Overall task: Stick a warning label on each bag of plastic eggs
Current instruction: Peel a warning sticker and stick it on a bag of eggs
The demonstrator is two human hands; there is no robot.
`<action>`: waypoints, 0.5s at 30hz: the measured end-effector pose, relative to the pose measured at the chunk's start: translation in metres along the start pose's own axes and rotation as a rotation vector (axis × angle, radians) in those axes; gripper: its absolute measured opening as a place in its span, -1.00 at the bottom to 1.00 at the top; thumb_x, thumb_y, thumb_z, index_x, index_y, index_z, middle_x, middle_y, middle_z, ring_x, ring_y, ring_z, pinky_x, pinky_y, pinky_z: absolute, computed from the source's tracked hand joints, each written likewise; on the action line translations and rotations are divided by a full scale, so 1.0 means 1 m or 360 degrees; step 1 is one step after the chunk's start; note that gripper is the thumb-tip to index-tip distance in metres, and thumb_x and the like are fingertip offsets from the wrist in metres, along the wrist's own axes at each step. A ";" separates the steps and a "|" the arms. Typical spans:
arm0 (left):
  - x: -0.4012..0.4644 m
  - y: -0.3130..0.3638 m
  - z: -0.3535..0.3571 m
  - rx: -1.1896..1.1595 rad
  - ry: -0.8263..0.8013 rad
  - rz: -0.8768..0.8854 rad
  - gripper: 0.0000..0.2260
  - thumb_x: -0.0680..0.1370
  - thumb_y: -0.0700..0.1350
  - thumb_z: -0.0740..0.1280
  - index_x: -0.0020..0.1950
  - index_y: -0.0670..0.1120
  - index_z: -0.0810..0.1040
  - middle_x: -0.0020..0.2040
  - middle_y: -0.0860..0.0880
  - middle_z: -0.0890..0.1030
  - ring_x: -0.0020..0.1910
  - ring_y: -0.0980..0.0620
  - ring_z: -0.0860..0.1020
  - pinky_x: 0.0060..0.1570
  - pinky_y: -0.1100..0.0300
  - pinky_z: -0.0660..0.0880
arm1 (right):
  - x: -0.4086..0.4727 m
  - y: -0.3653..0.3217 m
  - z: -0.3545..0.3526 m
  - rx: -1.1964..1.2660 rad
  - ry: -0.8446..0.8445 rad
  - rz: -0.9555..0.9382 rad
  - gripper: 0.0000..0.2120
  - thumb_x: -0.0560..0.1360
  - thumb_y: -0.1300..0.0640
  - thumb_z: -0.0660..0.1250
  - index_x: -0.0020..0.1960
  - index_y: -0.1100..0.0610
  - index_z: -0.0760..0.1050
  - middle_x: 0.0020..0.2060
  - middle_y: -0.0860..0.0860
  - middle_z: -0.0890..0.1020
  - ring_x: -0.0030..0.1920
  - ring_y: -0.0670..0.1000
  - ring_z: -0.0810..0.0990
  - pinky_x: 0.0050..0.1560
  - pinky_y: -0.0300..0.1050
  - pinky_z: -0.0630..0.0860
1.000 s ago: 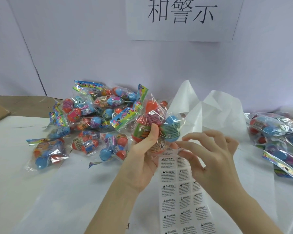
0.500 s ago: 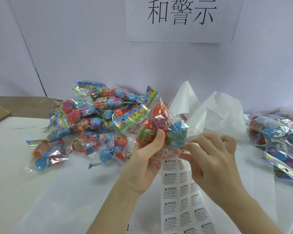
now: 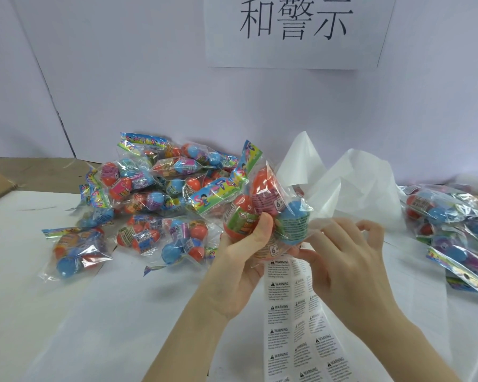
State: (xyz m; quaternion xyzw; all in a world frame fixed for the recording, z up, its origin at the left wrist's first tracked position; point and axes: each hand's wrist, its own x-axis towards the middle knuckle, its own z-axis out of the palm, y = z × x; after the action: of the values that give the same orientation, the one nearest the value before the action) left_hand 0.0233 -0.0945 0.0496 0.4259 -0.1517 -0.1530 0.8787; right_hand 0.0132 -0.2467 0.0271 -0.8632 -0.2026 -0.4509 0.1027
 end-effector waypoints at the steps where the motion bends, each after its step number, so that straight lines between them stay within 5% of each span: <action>1: 0.000 0.000 -0.001 -0.0007 -0.0003 0.0004 -0.54 0.07 0.10 0.63 -0.12 -0.08 0.70 -0.22 -0.10 0.67 -0.32 0.01 0.64 -0.27 0.20 0.58 | 0.000 0.000 0.000 -0.0004 -0.0015 0.0002 -0.67 0.32 0.27 0.39 -0.07 0.00 0.33 -0.20 -0.03 0.62 -0.11 -0.03 0.42 -0.06 -0.09 0.13; 15: 0.000 -0.002 -0.002 0.0072 -0.0097 0.0075 -0.61 0.11 0.12 0.61 -0.15 0.01 0.71 -0.23 -0.03 0.69 -0.32 0.05 0.65 -0.24 0.26 0.57 | -0.001 0.001 0.002 0.0042 -0.0154 0.0040 -0.45 0.20 0.43 0.51 0.00 0.05 0.34 -0.11 0.05 0.61 -0.08 0.03 0.40 -0.08 -0.04 0.18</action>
State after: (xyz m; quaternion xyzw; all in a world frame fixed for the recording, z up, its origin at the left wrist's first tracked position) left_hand 0.0242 -0.0941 0.0468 0.4372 -0.1917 -0.1416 0.8672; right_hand 0.0142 -0.2475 0.0251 -0.8851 -0.2023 -0.4045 0.1099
